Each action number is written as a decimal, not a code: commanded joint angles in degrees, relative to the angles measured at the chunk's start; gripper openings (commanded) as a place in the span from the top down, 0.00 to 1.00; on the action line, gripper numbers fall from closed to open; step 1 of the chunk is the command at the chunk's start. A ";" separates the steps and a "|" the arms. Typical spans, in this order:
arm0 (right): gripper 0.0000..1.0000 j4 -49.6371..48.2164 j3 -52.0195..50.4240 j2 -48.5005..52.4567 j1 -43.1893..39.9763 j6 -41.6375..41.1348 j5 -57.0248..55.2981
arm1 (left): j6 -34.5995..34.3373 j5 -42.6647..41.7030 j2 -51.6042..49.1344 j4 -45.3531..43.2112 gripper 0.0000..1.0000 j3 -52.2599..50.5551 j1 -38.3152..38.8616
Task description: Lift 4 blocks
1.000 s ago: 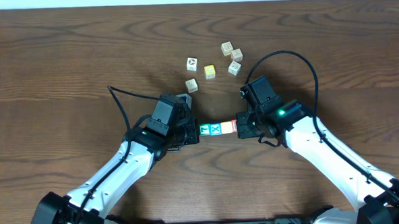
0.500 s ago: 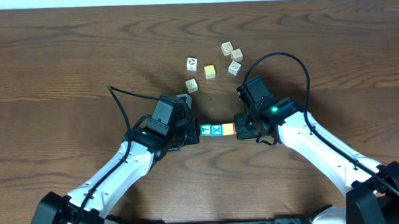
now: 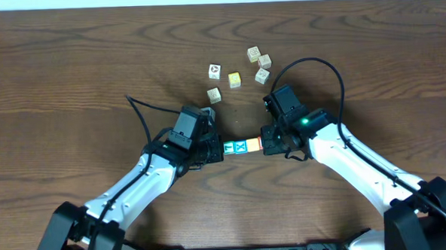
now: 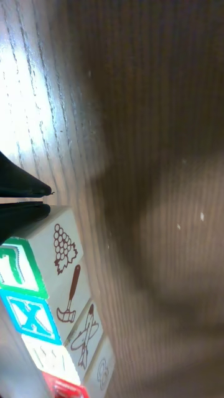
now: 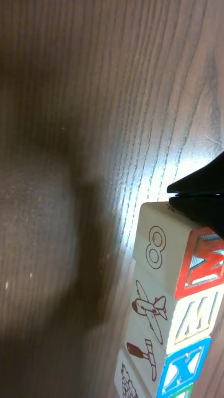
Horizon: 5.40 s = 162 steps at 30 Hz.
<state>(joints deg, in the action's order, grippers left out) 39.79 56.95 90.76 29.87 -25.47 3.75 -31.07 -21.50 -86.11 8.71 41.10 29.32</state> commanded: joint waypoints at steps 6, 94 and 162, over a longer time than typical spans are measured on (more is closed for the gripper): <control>0.99 -2.38 1.97 3.69 3.04 -0.20 11.47 | 1.07 -7.32 -0.07 -1.95 0.93 3.26 2.54; 0.98 -2.43 -3.41 7.52 3.23 -1.95 -0.98 | 2.32 3.19 -8.20 -1.92 0.93 1.33 4.31; 0.01 -43.69 -2.95 7.50 -3.56 8.81 -39.01 | 13.92 22.43 23.26 0.24 0.30 5.05 -17.05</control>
<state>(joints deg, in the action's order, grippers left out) -4.99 53.65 97.93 26.79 -17.12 -33.17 -17.74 0.38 -63.83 8.82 44.84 12.62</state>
